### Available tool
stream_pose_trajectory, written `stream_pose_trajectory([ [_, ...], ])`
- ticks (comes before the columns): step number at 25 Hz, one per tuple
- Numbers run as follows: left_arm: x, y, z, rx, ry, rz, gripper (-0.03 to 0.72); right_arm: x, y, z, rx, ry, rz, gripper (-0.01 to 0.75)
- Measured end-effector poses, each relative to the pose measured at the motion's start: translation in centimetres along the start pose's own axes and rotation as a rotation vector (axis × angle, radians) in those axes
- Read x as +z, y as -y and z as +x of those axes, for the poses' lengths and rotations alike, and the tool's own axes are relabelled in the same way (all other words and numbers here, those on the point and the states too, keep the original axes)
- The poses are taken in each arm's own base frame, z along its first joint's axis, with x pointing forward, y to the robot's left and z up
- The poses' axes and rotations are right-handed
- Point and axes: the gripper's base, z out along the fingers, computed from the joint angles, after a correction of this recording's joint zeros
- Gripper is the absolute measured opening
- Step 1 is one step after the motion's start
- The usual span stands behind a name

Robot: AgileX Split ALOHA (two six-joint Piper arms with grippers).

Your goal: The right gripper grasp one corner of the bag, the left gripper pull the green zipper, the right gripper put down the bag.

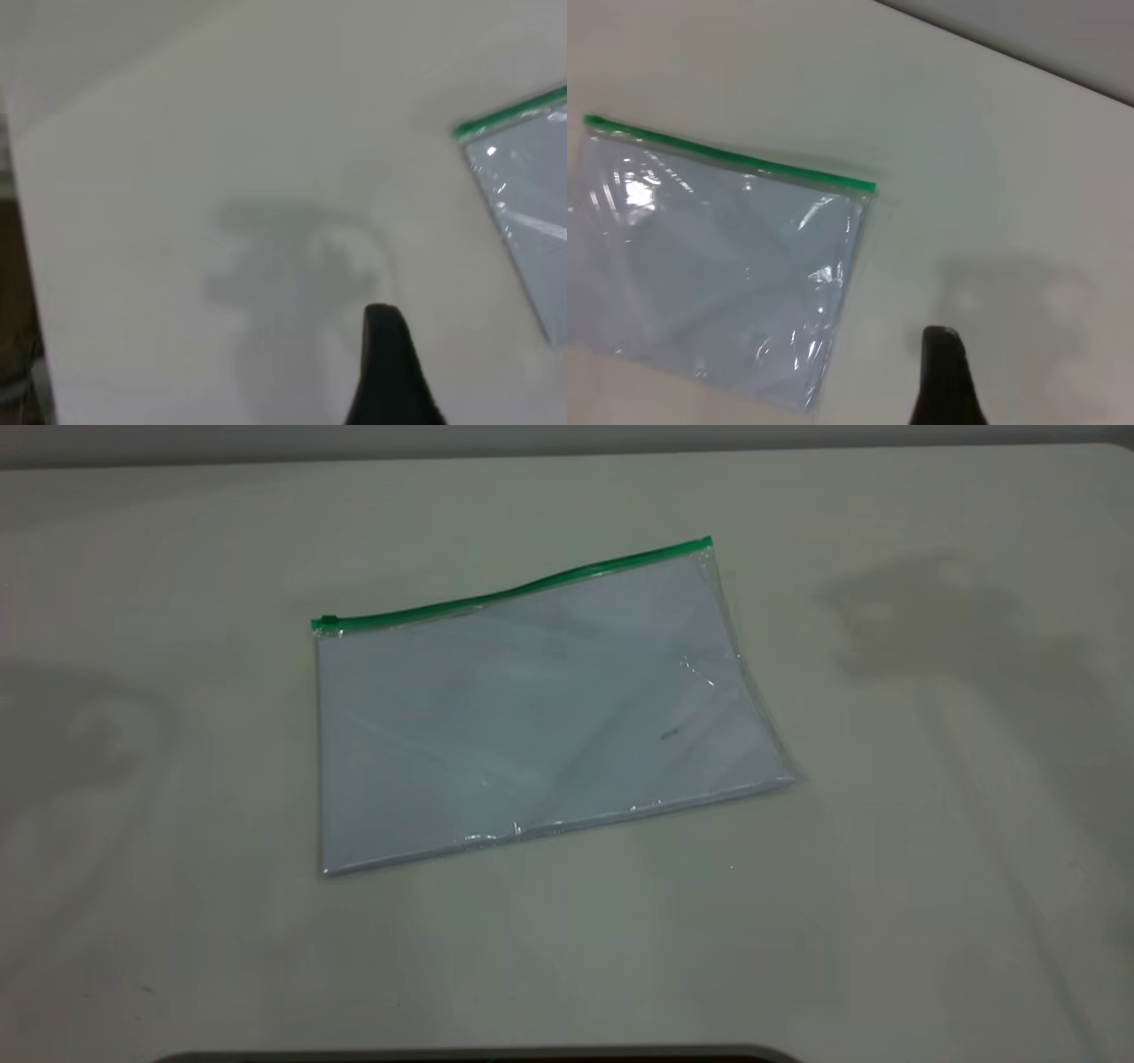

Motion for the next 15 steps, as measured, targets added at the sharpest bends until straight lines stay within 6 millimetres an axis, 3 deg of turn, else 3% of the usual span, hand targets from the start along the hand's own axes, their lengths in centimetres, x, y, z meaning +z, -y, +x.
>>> stream_pose_trajectory([
  [3, -1.1, -0.1, 0.4, -0.002, 0.018, -0.026, 0.561, -4.8, -1.9, 1.6, -0.015, 0.056, 0.011, 0.57],
  [8, -2.2, 0.0, 0.7, -0.014, 0.045, -0.034, 0.561, -10.5, -4.9, 5.8, -0.023, 0.116, 0.004, 0.57],
  [15, -2.5, 0.8, 2.9, -0.085, 0.026, 0.007, 0.561, -14.7, -8.7, 14.5, -0.015, 0.143, -0.007, 0.57],
])
